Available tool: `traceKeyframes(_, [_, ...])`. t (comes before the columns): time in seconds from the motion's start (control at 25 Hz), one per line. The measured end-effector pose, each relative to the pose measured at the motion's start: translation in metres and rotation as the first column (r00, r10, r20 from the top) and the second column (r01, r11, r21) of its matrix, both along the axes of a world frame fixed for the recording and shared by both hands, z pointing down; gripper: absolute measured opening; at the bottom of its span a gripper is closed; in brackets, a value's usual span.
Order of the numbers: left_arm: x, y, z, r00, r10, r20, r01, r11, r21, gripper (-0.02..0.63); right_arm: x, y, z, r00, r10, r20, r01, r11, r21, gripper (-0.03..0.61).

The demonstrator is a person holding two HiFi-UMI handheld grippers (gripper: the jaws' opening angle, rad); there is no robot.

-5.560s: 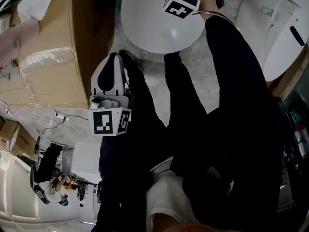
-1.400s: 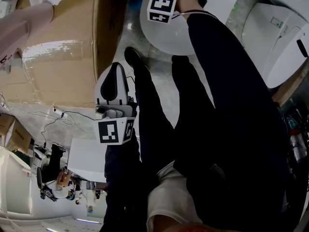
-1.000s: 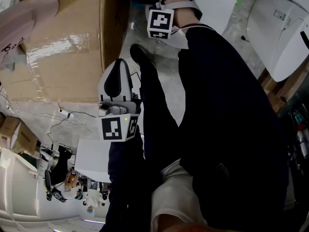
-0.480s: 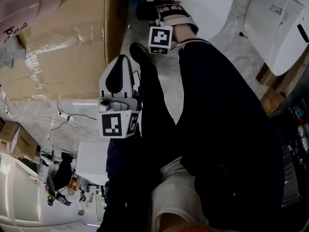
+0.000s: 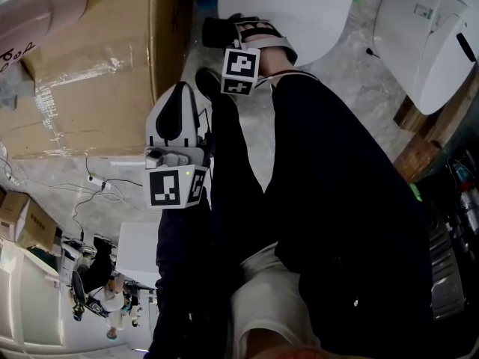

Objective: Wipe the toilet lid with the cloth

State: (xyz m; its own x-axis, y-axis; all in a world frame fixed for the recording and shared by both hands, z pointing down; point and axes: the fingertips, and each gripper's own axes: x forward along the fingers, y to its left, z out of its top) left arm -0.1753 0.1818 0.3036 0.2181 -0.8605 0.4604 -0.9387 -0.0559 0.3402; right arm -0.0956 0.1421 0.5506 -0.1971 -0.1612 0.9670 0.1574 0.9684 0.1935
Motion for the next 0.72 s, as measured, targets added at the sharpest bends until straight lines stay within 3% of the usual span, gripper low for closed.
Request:
traceKeyframes(0.12, [0.005, -0.002, 0.004, 1.000, -0.008, 0.009, 0.008, 1.000, -0.010, 0.017, 0.000, -0.011, -0.015, 0.984, 0.148, 0.102, -0.141, 0.987, -0.075, 0.063])
traceKeyframes(0.2, [0.007, -0.004, 0.006, 1.000, -0.017, 0.014, 0.017, 1.000, -0.014, 0.015, 0.002, -0.028, -0.038, 0.929, 0.296, 0.220, -0.280, 0.955, -0.103, 0.063])
traceKeyframes(0.28, [0.007, -0.006, 0.009, 1.000, -0.022, 0.022, 0.022, 1.000, -0.016, 0.017, 0.006, -0.044, -0.065, 0.842, 0.426, 0.332, -0.406, 0.904, -0.133, 0.063])
traceKeyframes(0.4, [0.010, -0.014, 0.006, 0.999, -0.032, 0.033, 0.032, 0.999, -0.005, 0.016, 0.014, -0.058, -0.112, 0.694, 0.541, 0.475, -0.519, 0.833, -0.192, 0.063])
traceKeyframes(0.56, [0.018, -0.027, -0.002, 0.998, -0.037, 0.044, 0.036, 0.999, 0.023, 0.015, 0.024, -0.066, -0.172, 0.486, 0.626, 0.609, -0.582, 0.752, -0.308, 0.063])
traceKeyframes(0.64, [0.020, -0.031, -0.003, 0.998, -0.039, 0.048, 0.037, 0.999, 0.031, 0.016, 0.027, -0.068, -0.196, 0.369, 0.674, 0.640, -0.594, 0.700, -0.396, 0.063])
traceKeyframes(0.72, [0.023, -0.034, -0.004, 0.998, -0.044, 0.052, 0.042, 0.999, 0.033, 0.017, 0.031, -0.071, -0.216, 0.279, 0.696, 0.662, -0.594, 0.666, -0.451, 0.064])
